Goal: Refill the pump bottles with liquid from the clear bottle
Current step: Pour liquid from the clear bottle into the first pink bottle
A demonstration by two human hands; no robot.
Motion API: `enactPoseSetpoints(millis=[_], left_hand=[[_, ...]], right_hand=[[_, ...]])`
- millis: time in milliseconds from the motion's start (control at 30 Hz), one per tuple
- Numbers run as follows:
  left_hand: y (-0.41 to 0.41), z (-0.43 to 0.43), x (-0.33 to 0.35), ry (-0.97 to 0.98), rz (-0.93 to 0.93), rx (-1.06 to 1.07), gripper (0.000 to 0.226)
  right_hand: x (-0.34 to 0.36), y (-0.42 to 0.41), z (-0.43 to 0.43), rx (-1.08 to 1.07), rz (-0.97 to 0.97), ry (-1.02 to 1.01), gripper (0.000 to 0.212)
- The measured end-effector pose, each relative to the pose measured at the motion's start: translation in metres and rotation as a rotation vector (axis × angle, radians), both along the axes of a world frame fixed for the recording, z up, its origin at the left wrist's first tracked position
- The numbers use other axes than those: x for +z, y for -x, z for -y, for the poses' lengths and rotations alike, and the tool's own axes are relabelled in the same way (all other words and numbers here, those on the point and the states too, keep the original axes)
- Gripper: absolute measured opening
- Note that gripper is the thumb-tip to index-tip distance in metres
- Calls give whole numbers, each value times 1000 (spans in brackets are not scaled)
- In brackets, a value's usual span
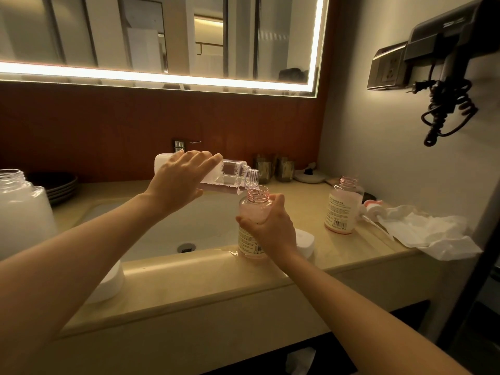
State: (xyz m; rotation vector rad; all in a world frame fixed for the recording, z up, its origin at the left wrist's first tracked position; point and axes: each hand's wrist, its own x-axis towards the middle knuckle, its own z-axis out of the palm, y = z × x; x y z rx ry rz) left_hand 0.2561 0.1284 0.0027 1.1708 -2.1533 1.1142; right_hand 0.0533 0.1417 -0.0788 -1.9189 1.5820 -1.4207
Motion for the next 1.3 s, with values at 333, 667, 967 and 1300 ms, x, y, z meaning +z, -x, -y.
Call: enactPoseSetpoints(millis=[333, 667, 967, 1300], left_hand=[[1, -1, 1, 5, 13, -5, 94], [0, -2, 2, 0, 27, 2, 95], [0, -2, 2, 5, 29, 7, 96], [0, -3, 2, 12, 24, 1, 93]], right_hand=[[0, 0, 0, 6, 4, -7, 74], [0, 0, -1, 13, 5, -4, 75], [1, 0, -1, 6, -1, -7, 74], [1, 0, -2, 11, 2, -6, 75]])
